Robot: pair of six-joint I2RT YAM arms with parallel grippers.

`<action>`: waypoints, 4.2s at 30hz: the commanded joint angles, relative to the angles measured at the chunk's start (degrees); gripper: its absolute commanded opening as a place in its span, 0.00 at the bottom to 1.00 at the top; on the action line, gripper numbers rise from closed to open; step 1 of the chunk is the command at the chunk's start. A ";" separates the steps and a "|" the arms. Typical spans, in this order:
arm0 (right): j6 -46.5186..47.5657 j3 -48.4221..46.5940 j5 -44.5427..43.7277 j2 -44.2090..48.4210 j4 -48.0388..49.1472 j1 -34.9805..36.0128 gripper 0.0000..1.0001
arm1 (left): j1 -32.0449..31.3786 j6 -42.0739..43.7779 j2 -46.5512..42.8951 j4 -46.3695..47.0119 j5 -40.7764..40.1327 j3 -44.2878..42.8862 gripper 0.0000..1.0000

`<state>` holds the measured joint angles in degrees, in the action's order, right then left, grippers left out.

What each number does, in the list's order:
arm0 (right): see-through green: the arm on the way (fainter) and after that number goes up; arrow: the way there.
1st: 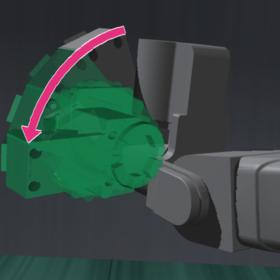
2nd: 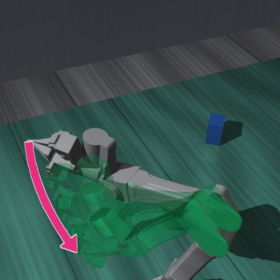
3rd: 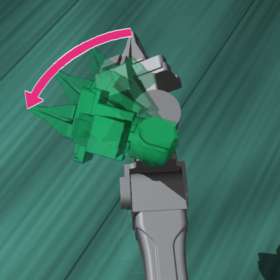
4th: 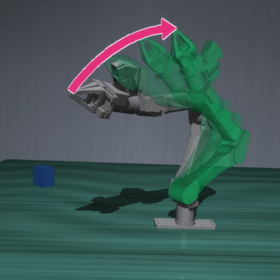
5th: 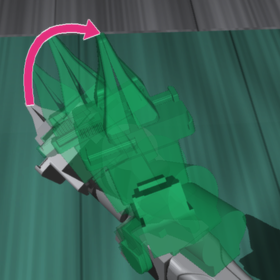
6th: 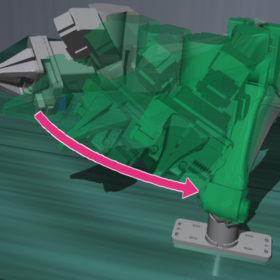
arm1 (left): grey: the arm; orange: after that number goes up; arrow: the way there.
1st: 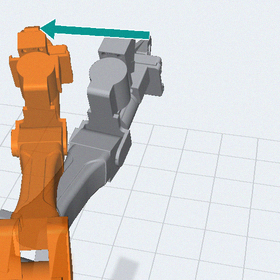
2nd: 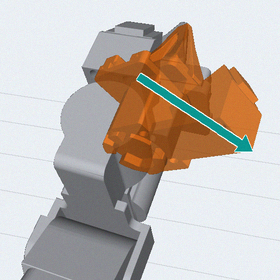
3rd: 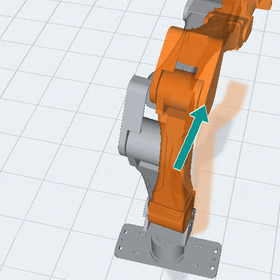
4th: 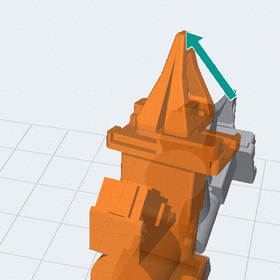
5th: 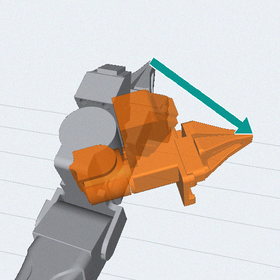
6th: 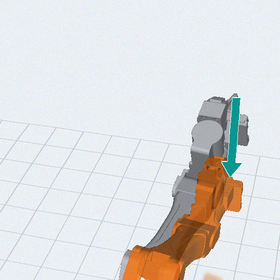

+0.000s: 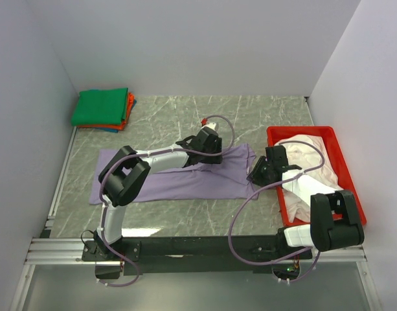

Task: Fold and stack the t-shirts
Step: Fold the tshirt

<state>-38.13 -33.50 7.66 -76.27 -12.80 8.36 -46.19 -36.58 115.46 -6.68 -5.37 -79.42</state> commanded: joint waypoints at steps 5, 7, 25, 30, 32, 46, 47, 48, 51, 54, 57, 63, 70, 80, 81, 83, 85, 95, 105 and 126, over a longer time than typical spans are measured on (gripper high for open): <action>-0.72 -1.31 0.95 -2.21 3.13 -0.45 0.31 | -0.30 1.51 0.03 0.44 0.71 -2.15 0.39; -0.72 -1.57 0.95 -2.74 3.48 -0.36 0.26 | -0.30 1.51 -0.23 0.35 0.44 -1.80 0.32; 1.57 -2.28 -2.48 3.15 -0.83 -0.45 0.08 | -0.30 1.16 -3.49 2.90 1.06 2.51 0.08; 2.88 -2.01 -1.51 2.80 0.05 -0.36 0.12 | -0.39 1.25 -4.01 2.99 0.97 3.04 0.08; 3.32 -2.80 -1.24 1.48 -0.47 -0.36 0.14 | -0.39 1.25 -4.01 2.99 1.15 3.04 0.08; 4.47 -4.65 0.07 -3.97 1.37 -0.27 0.19 | -0.39 1.33 -3.75 2.99 1.67 2.86 0.07; 4.47 -4.65 0.07 -4.15 1.55 -0.36 0.20 | -0.39 1.42 -3.75 2.90 1.67 2.95 0.07; 4.47 -4.65 -0.01 -4.15 1.63 -0.28 0.20 | -0.39 1.42 -3.75 2.90 1.67 2.95 0.07; 4.38 -4.91 -0.80 -4.15 1.46 -0.10 0.21 | -0.39 1.42 -3.66 2.90 1.76 2.95 0.07; 4.47 -5.09 -1.16 -4.06 1.46 -0.01 0.23 | -0.39 1.42 -3.58 3.07 1.85 2.95 0.07; 4.12 -5.09 -1.16 -4.06 1.90 0.16 0.22 | -0.39 1.33 -3.49 2.90 1.85 2.87 0.07; 4.03 -5.79 -2.91 -4.06 1.55 0.60 0.15 | -0.39 1.42 -3.57 2.99 1.85 3.21 0.07; 4.20 -6.67 -6.43 0.67 -1.87 2.18 0.00 | -0.39 1.42 -4.71 3.77 1.24 4.36 0.06; 4.03 -7.37 -10.82 11.14 -9.96 6.05 0.00 | -0.39 1.33 -6.03 5.09 1.24 5.67 0.03; 4.03 -7.37 -11.09 11.66 -10.49 6.66 0.00 | -0.39 1.25 -6.21 5.27 1.32 5.85 0.03; 3.94 -7.28 -11.44 13.25 -11.81 7.37 0.00 | -0.39 1.25 -6.56 5.45 1.41 6.03 0.03; 3.68 -7.29 -11.88 14.82 -12.95 8.42 0.00 | -0.39 1.07 -7.00 5.80 1.41 6.55 0.02; 0.78 -9.30 -14.08 18.09 -17.26 15.89 0.00 | -0.39 0.19 -8.85 6.24 0.53 9.01 0.02; -1.95 -12.03 -16.18 18.44 -19.90 21.87 0.00 | -0.39 -0.34 -10.34 6.24 -0.08 10.68 0.02; -6.52 -13.53 -19.88 17.56 -22.89 30.57 0.00 | -0.39 -0.78 -13.86 8.61 -0.26 15.52 0.02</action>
<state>-43.24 -45.12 -10.17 -59.37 -35.05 38.15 -46.24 -37.10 104.29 -0.58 -5.06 -64.66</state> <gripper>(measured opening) 0.009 0.075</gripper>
